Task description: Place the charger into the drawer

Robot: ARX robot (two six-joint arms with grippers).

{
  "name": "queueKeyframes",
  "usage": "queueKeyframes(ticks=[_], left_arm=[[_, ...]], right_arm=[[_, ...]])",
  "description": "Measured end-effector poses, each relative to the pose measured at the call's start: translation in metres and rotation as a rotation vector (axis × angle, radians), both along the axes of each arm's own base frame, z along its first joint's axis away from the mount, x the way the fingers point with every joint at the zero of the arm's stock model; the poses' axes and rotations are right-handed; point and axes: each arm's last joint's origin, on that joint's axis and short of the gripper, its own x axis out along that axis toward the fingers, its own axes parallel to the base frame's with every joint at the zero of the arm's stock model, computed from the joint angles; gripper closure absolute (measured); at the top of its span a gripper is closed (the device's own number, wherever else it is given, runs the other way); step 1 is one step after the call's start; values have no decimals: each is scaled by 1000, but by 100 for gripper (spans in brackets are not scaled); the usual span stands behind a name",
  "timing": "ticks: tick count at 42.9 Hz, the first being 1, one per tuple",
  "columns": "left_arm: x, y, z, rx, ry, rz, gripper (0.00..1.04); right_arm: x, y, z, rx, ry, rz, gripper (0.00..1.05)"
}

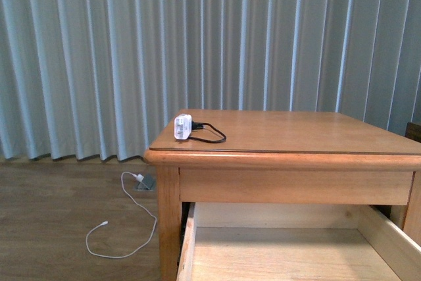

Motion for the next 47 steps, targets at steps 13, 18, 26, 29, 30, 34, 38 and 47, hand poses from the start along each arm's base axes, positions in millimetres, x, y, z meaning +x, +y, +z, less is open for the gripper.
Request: queueKeyframes(ticks=[13, 18, 26, 29, 30, 34, 38, 47], left_arm=[[28, -14, 31, -91, -66, 257, 6], [63, -33, 61, -105, -65, 180, 6], [143, -76, 90, -83, -14, 61, 6], [171, -91, 95, -73, 0, 47, 6], [182, -97, 98, -73, 2, 33, 6], [225, -120, 105, -78, 10, 2, 6], [263, -138, 103, -101, 28, -13, 6], [333, -175, 71, -139, 115, -34, 6]], right_arm=[[0, 0, 0, 1, 0, 1, 6], [0, 0, 0, 0, 0, 1, 8], [0, 0, 0, 0, 0, 1, 8], [0, 0, 0, 0, 0, 1, 8], [0, 0, 0, 0, 0, 1, 8], [0, 0, 0, 0, 0, 1, 8], [0, 0, 0, 0, 0, 1, 8], [0, 0, 0, 0, 0, 1, 8]])
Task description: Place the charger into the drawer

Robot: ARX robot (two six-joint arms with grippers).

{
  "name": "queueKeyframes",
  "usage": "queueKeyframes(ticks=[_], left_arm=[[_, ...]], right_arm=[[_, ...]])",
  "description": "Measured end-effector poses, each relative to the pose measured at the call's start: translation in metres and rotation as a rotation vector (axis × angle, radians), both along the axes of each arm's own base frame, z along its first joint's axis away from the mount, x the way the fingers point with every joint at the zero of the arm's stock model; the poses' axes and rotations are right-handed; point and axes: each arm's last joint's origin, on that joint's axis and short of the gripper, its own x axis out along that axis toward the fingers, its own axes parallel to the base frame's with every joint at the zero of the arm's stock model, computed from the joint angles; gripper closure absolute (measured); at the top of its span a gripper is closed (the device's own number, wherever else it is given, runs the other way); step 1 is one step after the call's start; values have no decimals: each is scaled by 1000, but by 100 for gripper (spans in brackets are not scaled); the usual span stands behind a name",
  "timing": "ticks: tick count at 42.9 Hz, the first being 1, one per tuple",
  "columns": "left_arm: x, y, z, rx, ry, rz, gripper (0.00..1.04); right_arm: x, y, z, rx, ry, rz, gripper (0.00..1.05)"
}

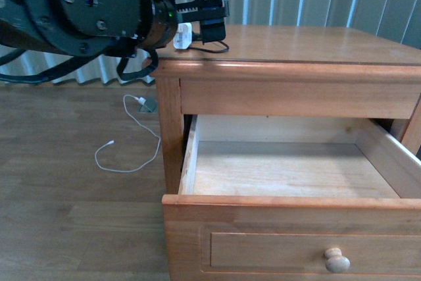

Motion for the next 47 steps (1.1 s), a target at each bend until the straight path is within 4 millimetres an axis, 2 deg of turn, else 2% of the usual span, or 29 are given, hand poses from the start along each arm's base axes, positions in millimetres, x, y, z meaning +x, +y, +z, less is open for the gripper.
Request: queueKeyframes(ticks=[5, 12, 17, 28, 29, 39, 47], left_arm=[[17, -11, -10, -5, 16, 3, 6], [26, -20, -6, -34, -2, -12, 6], [27, -24, -6, -42, -4, -11, 24], [23, -24, -9, -50, 5, -12, 77], [23, -24, -9, -51, 4, -13, 79], [-3, -15, 4, -72, -9, -69, 81], [-56, -15, 27, -65, -51, -244, 81]], right_arm=[[0, 0, 0, 0, 0, 0, 8], [0, 0, 0, 0, 0, 0, 8], [0, 0, 0, 0, 0, 0, 8], [0, 0, 0, 0, 0, 0, 8], [0, 0, 0, 0, 0, 0, 8], [0, 0, 0, 0, 0, 0, 8], [0, 0, 0, 0, 0, 0, 8]])
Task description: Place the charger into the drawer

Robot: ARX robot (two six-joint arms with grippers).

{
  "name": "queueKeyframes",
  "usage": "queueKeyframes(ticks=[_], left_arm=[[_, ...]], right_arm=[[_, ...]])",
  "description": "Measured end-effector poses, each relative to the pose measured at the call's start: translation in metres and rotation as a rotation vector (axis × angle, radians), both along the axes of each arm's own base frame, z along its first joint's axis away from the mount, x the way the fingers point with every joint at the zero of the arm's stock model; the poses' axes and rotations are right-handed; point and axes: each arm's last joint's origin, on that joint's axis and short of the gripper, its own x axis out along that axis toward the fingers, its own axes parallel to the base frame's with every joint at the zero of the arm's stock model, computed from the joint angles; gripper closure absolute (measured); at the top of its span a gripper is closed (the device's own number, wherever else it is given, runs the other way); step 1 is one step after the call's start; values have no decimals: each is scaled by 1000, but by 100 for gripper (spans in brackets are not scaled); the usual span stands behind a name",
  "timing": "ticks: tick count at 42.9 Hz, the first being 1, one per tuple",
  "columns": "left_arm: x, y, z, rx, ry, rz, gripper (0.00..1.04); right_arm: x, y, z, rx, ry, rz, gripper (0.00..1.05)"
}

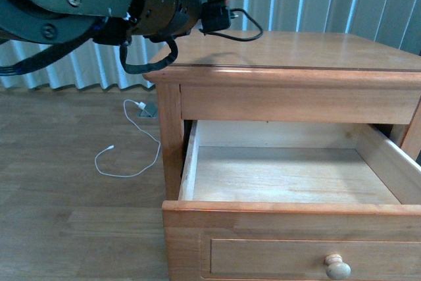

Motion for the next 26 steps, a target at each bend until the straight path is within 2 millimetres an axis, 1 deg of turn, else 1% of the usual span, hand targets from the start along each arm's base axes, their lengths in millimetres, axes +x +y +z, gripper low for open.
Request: queueKeyframes(ticks=[2, 5, 6, 8, 11, 14, 17, 21, 22, 26], left_arm=[[-17, -3, 1, 21, 2, -71, 81], [-30, -6, -2, 39, 17, -129, 81], [-32, -7, -2, 42, 17, -137, 81], [-43, -11, -7, 64, 30, -198, 81], [-54, -16, -16, 82, 49, -281, 81], [-59, -20, -23, 104, 66, -331, 81], [-60, -25, -35, 145, 101, -336, 81], [-54, -30, -53, 184, 146, -335, 81], [-51, -33, -62, 195, 170, -336, 81], [-42, -41, -87, 234, 226, -349, 81]], right_arm=[[0, 0, 0, 0, 0, 0, 8], [0, 0, 0, 0, 0, 0, 8], [0, 0, 0, 0, 0, 0, 8], [0, 0, 0, 0, 0, 0, 8], [0, 0, 0, 0, 0, 0, 8], [0, 0, 0, 0, 0, 0, 8], [0, 0, 0, 0, 0, 0, 8], [0, 0, 0, 0, 0, 0, 8], [0, 0, 0, 0, 0, 0, 8], [0, 0, 0, 0, 0, 0, 8]])
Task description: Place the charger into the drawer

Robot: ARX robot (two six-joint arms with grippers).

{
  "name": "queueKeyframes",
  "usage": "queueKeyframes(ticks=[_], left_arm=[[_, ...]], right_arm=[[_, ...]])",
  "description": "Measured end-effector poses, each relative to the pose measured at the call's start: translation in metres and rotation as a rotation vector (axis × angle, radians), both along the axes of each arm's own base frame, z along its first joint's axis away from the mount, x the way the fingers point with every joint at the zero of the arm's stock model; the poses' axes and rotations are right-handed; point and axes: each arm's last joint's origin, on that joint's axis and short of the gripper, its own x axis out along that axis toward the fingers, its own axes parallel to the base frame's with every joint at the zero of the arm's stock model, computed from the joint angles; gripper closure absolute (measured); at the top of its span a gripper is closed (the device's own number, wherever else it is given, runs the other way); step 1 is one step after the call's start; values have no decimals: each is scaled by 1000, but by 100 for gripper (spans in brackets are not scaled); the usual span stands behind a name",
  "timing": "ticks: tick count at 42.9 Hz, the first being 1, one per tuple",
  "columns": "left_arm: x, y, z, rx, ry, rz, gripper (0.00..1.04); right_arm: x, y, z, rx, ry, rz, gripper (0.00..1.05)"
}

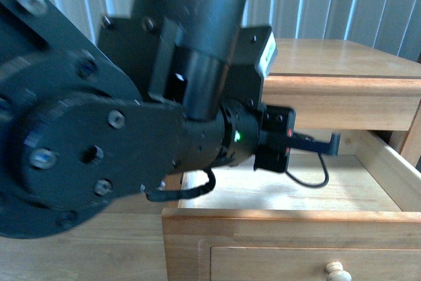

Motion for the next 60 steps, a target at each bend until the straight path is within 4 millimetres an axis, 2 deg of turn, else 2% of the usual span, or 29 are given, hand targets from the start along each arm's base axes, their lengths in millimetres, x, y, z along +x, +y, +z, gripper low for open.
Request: queueKeyframes(ticks=[3, 8, 14, 22, 25, 29, 30, 33, 34, 39, 43, 48, 53, 56, 60], left_arm=[[11, -9, -22, 33, 40, -12, 81], [27, -23, -38, 56, 65, -18, 81], [36, -33, -39, 61, 46, -7, 54], [30, -28, -26, 58, -9, 34, 32], [17, -15, -5, 44, -77, 81, 17], [2, 4, 25, 20, -148, 130, 5], [-5, 14, 40, 9, -183, 163, 6], [-17, 33, 63, -11, -234, 224, 7], [-24, 44, 76, -24, -263, 258, 6], [-52, 87, 102, 0, -351, 403, 6], [-76, 119, 112, 25, -402, 510, 6], [-104, 146, 112, 20, -435, 615, 6], [-135, 175, 96, 5, -405, 714, 6], [-156, 197, 77, -16, -364, 830, 6], [-164, 205, 72, -48, -362, 889, 6]], right_arm=[[0, 0, 0, 0, 0, 0, 8], [0, 0, 0, 0, 0, 0, 8], [0, 0, 0, 0, 0, 0, 8], [0, 0, 0, 0, 0, 0, 8], [0, 0, 0, 0, 0, 0, 8], [0, 0, 0, 0, 0, 0, 8], [0, 0, 0, 0, 0, 0, 8], [0, 0, 0, 0, 0, 0, 8], [0, 0, 0, 0, 0, 0, 8], [0, 0, 0, 0, 0, 0, 8], [0, 0, 0, 0, 0, 0, 8], [0, 0, 0, 0, 0, 0, 8], [0, 0, 0, 0, 0, 0, 8], [0, 0, 0, 0, 0, 0, 8], [0, 0, 0, 0, 0, 0, 8]])
